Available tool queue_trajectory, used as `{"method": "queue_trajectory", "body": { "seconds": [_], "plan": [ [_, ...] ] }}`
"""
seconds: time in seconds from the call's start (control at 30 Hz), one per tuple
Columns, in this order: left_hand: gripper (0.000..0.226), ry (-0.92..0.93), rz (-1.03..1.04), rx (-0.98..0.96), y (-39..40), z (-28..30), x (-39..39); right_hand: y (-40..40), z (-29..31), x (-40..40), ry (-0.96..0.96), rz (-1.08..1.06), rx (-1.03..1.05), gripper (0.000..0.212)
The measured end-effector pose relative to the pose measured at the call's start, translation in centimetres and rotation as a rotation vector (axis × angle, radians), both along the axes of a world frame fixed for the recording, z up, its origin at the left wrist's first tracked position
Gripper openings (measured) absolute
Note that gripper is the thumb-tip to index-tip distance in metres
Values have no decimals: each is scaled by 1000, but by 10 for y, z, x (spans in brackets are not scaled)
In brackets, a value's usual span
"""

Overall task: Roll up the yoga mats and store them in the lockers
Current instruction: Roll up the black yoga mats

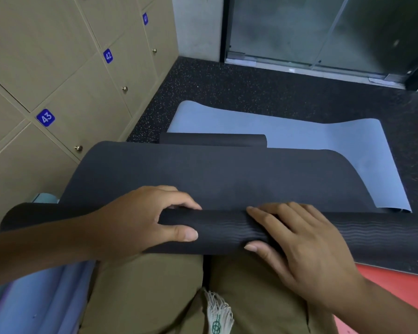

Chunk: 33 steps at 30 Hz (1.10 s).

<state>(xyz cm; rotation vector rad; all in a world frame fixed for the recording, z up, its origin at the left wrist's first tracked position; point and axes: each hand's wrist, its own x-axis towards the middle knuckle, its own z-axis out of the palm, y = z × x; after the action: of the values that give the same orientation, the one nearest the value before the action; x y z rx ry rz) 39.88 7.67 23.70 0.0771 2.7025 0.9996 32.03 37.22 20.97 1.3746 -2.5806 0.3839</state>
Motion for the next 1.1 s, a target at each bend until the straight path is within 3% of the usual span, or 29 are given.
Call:
{"method": "queue_trajectory", "body": {
  "seconds": [0.13, 0.23, 0.43, 0.57, 0.67, 0.87, 1.1],
  "plan": [
    [49, 66, 94, -30, 2, 4, -6, -9, 8, -17, -101, -13, 21, 50],
    [44, 217, 70, -180, 7, 4, 2, -17, 14, -30, -204, -29, 84, 51],
    [69, 389, -51, -396, 13, -10, 12, -27, 21, -58, -416, -35, 182, 60],
    [69, 377, -48, -379, 7, -18, 4, -30, 25, -69, -464, -6, 191, 63],
    [65, 332, -26, -315, 3, -18, -4, -29, 27, -68, -428, -11, 130, 57],
    [65, 192, 4, -180, -12, -18, -27, -24, 12, -47, -151, -84, 45, 53],
    [62, 144, 5, -184, -20, -18, -49, -26, 1, -57, -144, -67, 42, 55]
  ]
}}
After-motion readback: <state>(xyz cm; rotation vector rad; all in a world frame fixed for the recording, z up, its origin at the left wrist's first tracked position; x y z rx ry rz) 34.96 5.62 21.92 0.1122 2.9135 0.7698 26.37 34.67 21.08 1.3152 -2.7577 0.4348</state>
